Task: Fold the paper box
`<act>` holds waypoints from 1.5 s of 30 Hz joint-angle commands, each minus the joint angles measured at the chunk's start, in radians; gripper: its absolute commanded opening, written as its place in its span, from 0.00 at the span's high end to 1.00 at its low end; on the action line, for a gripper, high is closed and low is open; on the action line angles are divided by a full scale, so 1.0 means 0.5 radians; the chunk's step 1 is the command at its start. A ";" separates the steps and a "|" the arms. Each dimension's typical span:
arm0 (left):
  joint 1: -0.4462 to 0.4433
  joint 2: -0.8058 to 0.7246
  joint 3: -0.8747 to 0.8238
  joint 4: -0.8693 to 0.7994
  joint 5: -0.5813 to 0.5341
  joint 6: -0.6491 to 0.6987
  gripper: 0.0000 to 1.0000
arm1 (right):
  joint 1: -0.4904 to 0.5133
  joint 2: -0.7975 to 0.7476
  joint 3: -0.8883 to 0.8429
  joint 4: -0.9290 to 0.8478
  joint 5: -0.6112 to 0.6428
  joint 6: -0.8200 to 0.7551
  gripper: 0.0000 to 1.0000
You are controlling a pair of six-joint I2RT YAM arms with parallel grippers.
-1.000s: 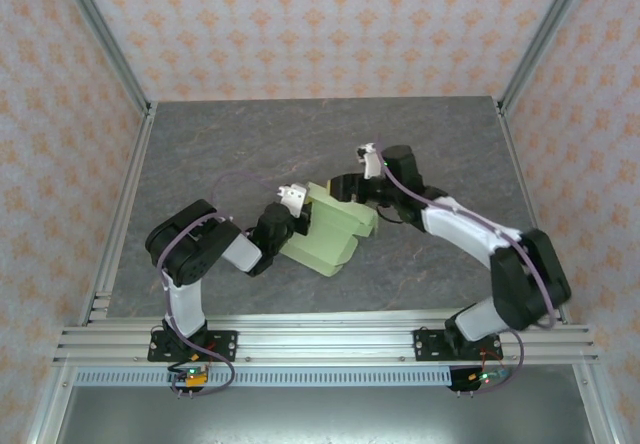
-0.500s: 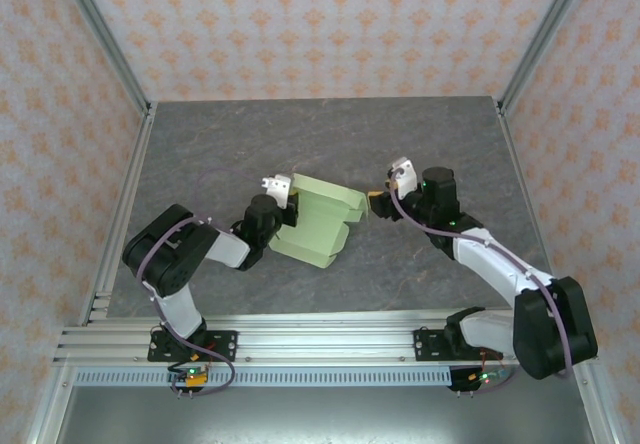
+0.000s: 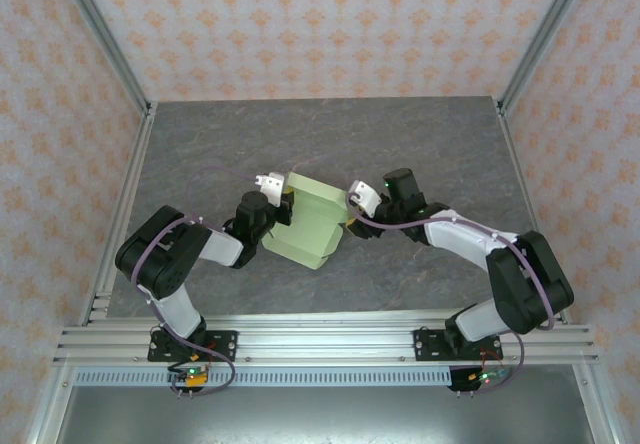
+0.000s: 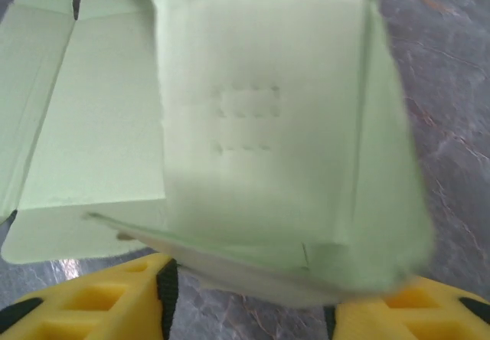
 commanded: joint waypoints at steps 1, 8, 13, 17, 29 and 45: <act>-0.008 -0.001 0.027 -0.002 0.052 -0.037 1.00 | 0.051 0.007 0.019 0.279 0.004 -0.128 0.53; -0.009 0.004 0.022 -0.013 0.015 -0.083 1.00 | 0.110 0.049 0.010 0.354 0.005 -0.066 0.58; -0.035 0.017 0.032 -0.113 -0.091 -0.113 1.00 | 0.148 0.061 -0.037 0.458 0.039 0.062 0.59; -0.037 0.022 0.026 -0.111 -0.166 -0.169 1.00 | 0.157 0.036 -0.068 0.435 -0.063 0.063 0.53; -0.060 0.031 0.045 -0.145 -0.293 -0.151 1.00 | 0.154 0.018 -0.082 0.413 -0.163 0.078 0.48; -0.183 -0.085 0.042 -0.217 -0.461 -0.275 1.00 | 0.529 0.414 -0.233 1.693 1.017 0.830 0.69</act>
